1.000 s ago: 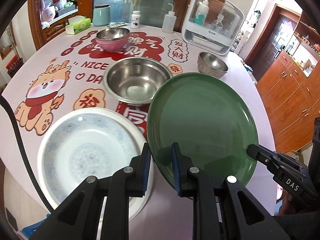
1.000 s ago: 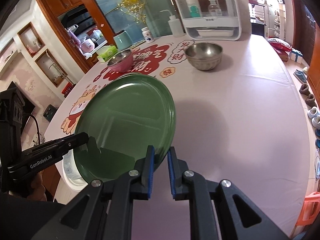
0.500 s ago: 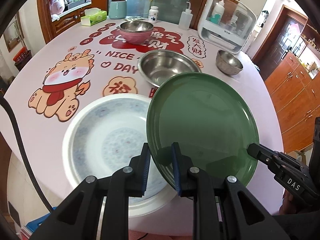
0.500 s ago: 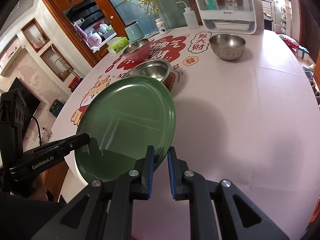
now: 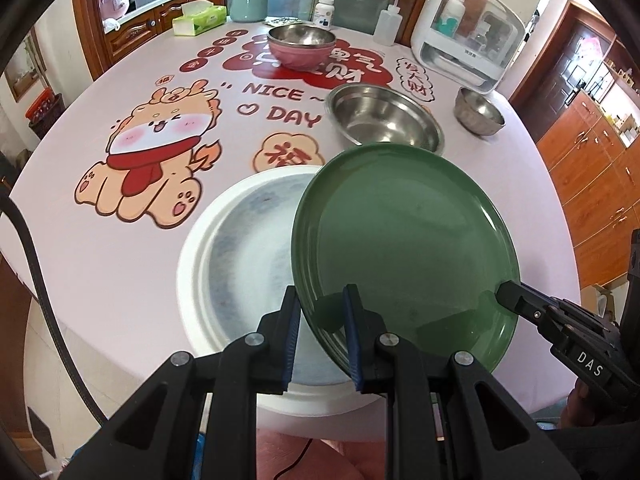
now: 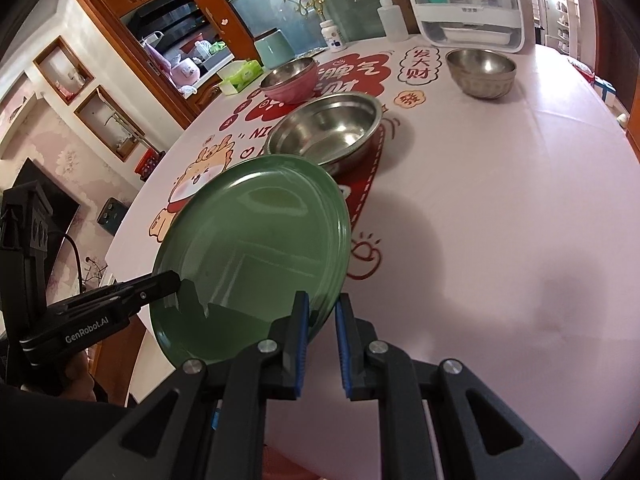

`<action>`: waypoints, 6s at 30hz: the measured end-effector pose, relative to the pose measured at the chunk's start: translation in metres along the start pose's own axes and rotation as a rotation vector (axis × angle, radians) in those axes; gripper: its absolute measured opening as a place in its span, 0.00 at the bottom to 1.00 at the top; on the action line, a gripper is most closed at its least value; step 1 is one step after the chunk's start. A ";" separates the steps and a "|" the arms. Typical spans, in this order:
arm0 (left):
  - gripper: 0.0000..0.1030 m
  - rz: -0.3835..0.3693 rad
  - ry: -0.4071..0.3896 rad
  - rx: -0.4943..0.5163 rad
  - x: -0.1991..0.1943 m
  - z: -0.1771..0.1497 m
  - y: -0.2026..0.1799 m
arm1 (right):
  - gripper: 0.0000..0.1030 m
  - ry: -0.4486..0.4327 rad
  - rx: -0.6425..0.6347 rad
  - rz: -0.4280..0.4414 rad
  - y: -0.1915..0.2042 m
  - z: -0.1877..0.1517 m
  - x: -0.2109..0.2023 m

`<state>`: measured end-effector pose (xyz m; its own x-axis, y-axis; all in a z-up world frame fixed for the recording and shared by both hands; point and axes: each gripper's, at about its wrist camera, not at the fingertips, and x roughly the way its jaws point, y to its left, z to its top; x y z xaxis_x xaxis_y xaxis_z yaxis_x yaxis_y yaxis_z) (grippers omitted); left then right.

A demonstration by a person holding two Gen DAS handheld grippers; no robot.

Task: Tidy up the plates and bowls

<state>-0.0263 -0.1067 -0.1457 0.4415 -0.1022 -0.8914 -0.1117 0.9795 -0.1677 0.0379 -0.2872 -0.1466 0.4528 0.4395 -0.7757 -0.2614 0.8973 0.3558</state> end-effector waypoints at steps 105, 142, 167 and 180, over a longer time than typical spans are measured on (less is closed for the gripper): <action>0.50 0.057 0.026 0.200 0.037 0.132 -0.032 | 0.43 -0.107 0.074 -0.062 -0.007 0.099 0.017; 0.29 0.060 0.158 -0.071 0.141 0.175 -0.026 | 0.23 0.073 0.286 0.187 -0.092 0.141 0.115; 0.14 0.068 0.199 -0.067 0.162 0.184 -0.024 | 0.15 0.085 0.268 0.204 -0.087 0.144 0.118; 0.14 0.041 0.155 -0.042 0.140 0.177 -0.030 | 0.15 0.051 0.241 0.186 -0.082 0.143 0.101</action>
<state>0.1964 -0.1200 -0.1914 0.2937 -0.0907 -0.9516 -0.1651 0.9757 -0.1439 0.2265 -0.3102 -0.1794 0.3711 0.5996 -0.7090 -0.1232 0.7886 0.6024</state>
